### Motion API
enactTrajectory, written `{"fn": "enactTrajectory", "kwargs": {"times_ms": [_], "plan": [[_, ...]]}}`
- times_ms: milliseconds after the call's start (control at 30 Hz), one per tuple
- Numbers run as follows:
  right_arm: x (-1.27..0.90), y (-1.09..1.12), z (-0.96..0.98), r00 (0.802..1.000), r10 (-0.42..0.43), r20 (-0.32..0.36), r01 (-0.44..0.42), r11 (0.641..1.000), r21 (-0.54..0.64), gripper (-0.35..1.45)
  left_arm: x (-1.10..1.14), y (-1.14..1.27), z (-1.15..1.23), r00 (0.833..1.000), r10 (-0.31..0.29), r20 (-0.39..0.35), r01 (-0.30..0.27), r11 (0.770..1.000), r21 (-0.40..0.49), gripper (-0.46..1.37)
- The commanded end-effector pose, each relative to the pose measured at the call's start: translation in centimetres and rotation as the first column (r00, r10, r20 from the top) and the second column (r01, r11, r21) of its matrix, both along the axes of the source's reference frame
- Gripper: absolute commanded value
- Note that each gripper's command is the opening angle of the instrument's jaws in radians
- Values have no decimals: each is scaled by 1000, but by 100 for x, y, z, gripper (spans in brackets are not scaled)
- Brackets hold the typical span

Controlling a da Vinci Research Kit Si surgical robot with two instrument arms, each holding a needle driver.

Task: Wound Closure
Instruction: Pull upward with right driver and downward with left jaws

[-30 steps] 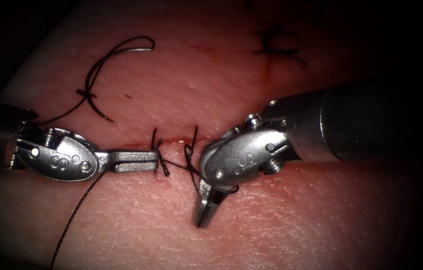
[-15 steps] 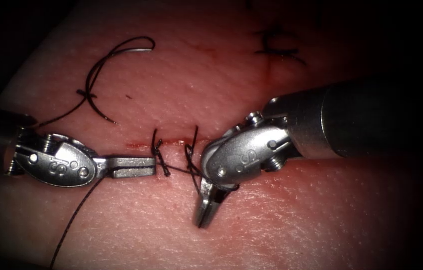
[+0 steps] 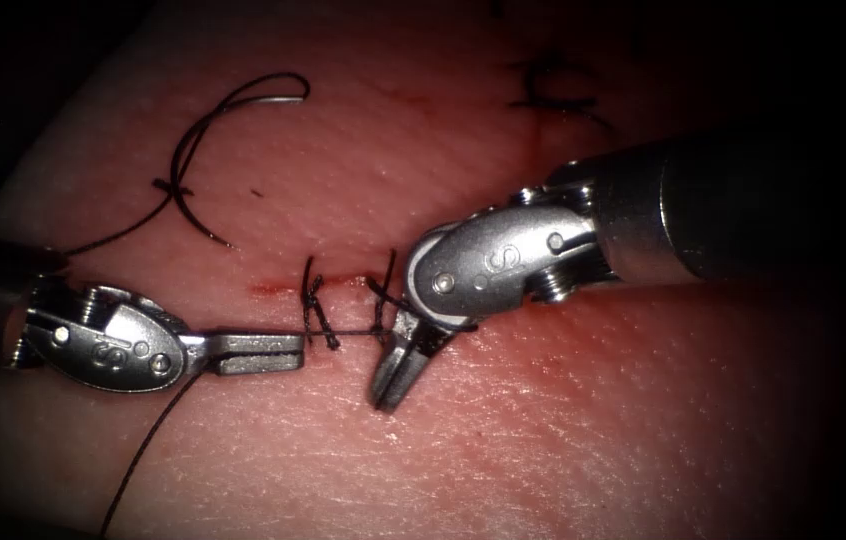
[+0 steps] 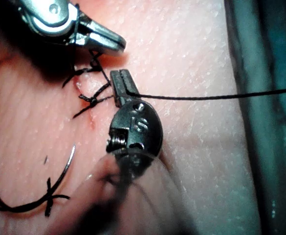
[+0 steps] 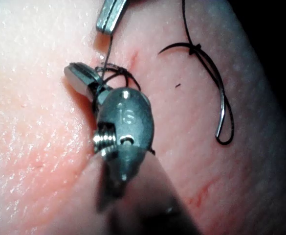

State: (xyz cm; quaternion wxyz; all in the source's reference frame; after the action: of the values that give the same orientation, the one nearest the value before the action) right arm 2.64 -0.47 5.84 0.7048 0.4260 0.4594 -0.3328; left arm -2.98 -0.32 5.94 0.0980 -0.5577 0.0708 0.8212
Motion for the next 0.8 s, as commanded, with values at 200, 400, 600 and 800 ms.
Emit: {"fn": "enactTrajectory", "kwargs": {"times_ms": [200, 400, 600, 800], "plan": [[-6, 29, 14, 995, 92, 41, -93, 996, 20, -35, 1, -17, -9, 1000, 1, -3, -1, 1000, 1, -35], [-9, 46, 23, 988, 141, 68, -144, 989, 40, -35, -5, -33, -15, 1000, 5, 6, -5, 1000, 5, -35], [-12, 61, 35, 976, 193, 99, -197, 980, 36, -35, -25, -56, -23, 999, 23, 40, -24, 999, 23, -35], [-14, 72, 45, 964, 235, 125, -241, 970, 30, -35, -41, -75, -34, 998, 49, 31, -50, 998, 33, -35]]}}
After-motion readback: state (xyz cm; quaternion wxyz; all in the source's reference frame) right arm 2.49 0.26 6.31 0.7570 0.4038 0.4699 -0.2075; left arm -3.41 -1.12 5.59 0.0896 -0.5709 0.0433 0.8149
